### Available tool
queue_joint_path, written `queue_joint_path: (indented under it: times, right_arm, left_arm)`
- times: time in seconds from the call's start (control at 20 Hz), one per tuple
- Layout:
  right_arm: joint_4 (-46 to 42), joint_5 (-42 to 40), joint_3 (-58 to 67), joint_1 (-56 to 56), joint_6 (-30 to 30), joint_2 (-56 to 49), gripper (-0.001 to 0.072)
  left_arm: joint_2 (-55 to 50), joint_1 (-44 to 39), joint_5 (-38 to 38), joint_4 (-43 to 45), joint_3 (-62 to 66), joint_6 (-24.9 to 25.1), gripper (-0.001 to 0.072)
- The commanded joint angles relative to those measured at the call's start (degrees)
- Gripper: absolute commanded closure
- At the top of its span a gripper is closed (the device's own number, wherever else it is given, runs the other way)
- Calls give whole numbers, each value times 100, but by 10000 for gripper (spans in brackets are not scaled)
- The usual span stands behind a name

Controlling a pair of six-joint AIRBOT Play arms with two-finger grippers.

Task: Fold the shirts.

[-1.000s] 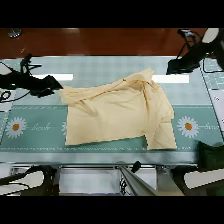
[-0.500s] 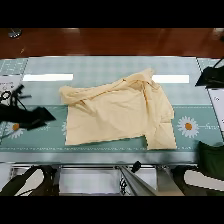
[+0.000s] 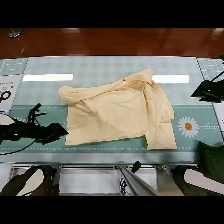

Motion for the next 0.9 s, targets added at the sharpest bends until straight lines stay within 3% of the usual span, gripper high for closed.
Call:
queue_joint_path:
  times: [0.0,0.2,0.25,0.35,0.45,0.65,0.85]
  right_arm:
    - [61,-190,-70,-22,-33,20,168]
    - [59,-188,-70,-22,-33,20,167]
    - [57,-186,-70,-22,-35,20,167]
    - [55,-173,-70,-22,-57,20,167]
    - [7,-103,-70,-22,-109,20,167]
    - [-358,-114,-442,-138,-247,20,167]
    - [984,-267,-1808,-649,-916,20,95]
  left_arm:
    - [-459,-461,238,-125,-59,-20,44]
    - [-1196,-1093,485,-330,-57,-24,73]
    - [-1305,-1263,682,-463,-57,-4,213]
    - [-1397,-1506,1307,-852,-57,-9,344]
    - [-1405,-1534,1679,-1311,-55,-28,673]
    - [-1392,-1530,1596,-1366,-13,0,686]
    - [-1353,-1528,1401,-1366,-13,280,686]
